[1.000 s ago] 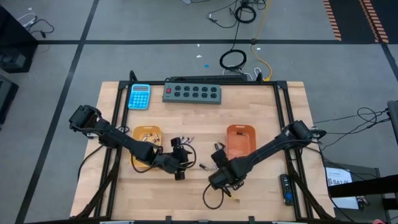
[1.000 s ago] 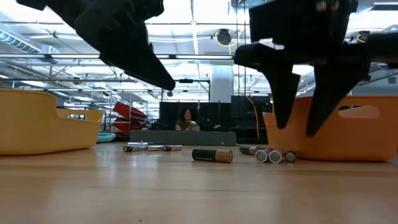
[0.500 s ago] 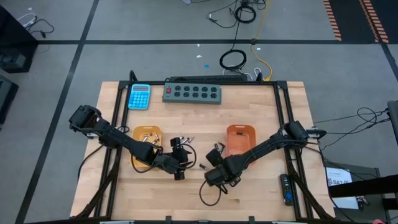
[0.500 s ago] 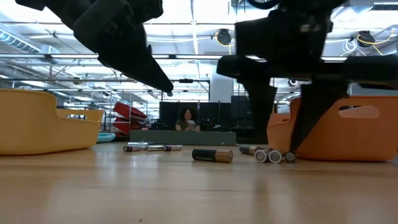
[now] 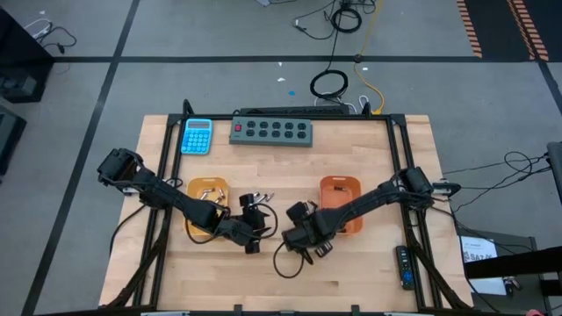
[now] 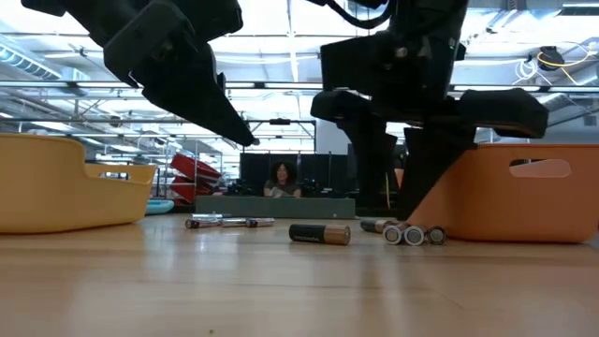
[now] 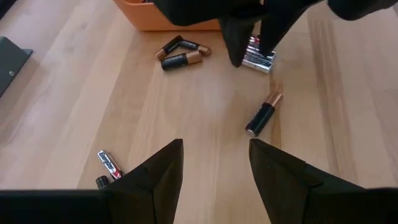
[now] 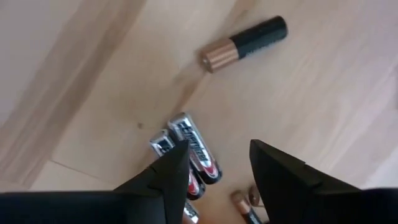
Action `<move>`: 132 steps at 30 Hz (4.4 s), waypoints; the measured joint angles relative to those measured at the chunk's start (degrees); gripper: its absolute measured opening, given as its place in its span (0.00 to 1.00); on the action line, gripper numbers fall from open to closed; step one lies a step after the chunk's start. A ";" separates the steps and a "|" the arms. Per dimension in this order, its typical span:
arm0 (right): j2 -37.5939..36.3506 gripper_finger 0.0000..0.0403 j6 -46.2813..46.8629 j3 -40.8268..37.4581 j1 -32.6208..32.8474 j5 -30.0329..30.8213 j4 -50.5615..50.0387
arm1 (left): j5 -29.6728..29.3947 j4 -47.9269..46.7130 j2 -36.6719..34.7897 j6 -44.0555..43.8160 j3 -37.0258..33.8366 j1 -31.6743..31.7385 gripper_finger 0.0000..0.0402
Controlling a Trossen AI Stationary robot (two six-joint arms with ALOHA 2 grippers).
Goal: Sort batteries
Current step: Put the silver battery into the yellow bin
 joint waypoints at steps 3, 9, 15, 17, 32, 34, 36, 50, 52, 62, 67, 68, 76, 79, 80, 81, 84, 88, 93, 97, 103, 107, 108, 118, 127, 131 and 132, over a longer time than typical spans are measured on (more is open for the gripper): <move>0.91 0.40 -0.28 0.00 -0.05 -0.22 -0.06 | 0.00 -0.01 0.00 0.00 0.00 0.00 0.48; 2.57 0.40 -1.89 0.02 -0.24 0.14 0.11 | 0.00 -0.16 0.00 -0.02 0.00 0.00 0.48; 3.01 0.40 -2.07 0.13 -1.40 -1.24 -0.04 | 0.00 -1.05 0.00 -0.09 0.00 0.00 0.48; 3.01 0.38 -1.86 0.15 -2.18 -3.33 0.16 | 0.01 -1.10 0.00 -0.22 0.00 0.00 0.48; 2.98 0.05 -0.74 0.63 -3.92 -3.21 3.83 | -1.19 -3.05 0.00 -1.55 0.00 0.09 0.48; 1.98 0.04 0.89 1.07 -3.99 1.20 4.98 | -1.45 -3.18 0.00 -1.57 0.00 0.09 0.48; -0.71 0.04 2.95 1.07 -4.14 5.41 7.98 | -2.02 -3.16 0.00 -1.57 0.00 0.09 0.48; -19.61 0.04 12.13 -25.81 -4.09 12.02 62.88 | -13.03 9.00 0.04 5.36 -0.61 -1.51 0.48; -21.33 0.04 12.75 -31.39 -4.05 12.25 73.79 | -13.30 12.33 0.04 7.31 -0.67 -1.51 0.48; -22.45 0.04 14.32 -45.29 -3.73 9.14 104.55 | -13.32 26.33 0.04 12.15 -3.39 1.29 0.48; -22.04 0.04 10.43 -45.44 -3.13 8.69 108.02 | -6.98 31.89 0.04 13.61 -3.37 3.46 0.48; -22.04 0.04 10.36 -45.40 -3.17 8.66 108.11 | -6.64 33.10 0.04 13.88 -3.38 3.71 0.48; -22.04 0.04 9.87 -45.40 -3.23 9.67 108.44 | -5.29 40.31 0.02 19.13 -3.31 5.22 0.31; -22.04 0.06 9.43 -45.40 -3.28 10.26 108.94 | -4.96 40.17 0.02 20.56 -2.97 5.53 0.14; -22.04 0.08 9.80 -45.40 -3.28 10.42 109.30 | -4.98 40.32 0.00 21.01 -2.92 5.56 0.13; -22.04 0.10 10.38 -45.40 -3.28 10.82 109.44 | -4.98 40.23 0.00 21.11 -2.86 5.68 0.13; -22.04 0.22 12.37 -45.35 -3.28 12.18 108.01 | -5.23 38.40 0.00 21.05 -2.80 6.01 0.13; -22.07 0.40 14.24 -45.35 -3.37 12.27 106.55 | -4.99 33.63 -1.29 18.32 -2.82 6.01 0.13; -25.26 0.48 12.50 -45.35 -3.21 15.43 104.03 | -4.30 16.70 -9.92 11.83 -2.82 5.56 0.13; -29.51 0.46 16.30 -45.24 -3.37 15.30 93.22 | 1.01 -2.30 -20.08 -0.78 -2.82 4.40 0.13; -30.99 0.39 19.19 -45.27 -3.65 15.50 85.80 | 9.60 -34.37 -29.30 -26.38 -2.78 0.39 0.13; -30.81 0.36 19.35 -45.27 -3.61 15.36 85.73 | 14.19 -51.91 -29.80 -40.84 -2.89 -2.86 0.13; -30.81 0.36 19.44 -45.27 -3.61 15.39 85.52 | 14.99 -54.63 -29.70 -43.21 -2.89 -3.64 0.13; -30.79 0.34 19.56 -45.29 -3.63 15.39 84.74 | 18.40 -57.43 -27.10 -46.09 -2.89 -5.02 0.51; -30.79 0.34 19.56 -45.29 -3.82 14.97 84.45 | 16.14 -46.33 -24.40 -36.47 -2.86 2.31 0.63; -30.79 0.34 19.26 -45.29 -3.82 14.95 83.74 | 15.37 -45.92 -22.45 -31.35 -2.49 6.29 0.63; -30.79 0.34 19.02 -45.29 -3.85 14.95 83.49 | 15.23 -45.84 -21.66 -29.85 -2.13 7.17 0.63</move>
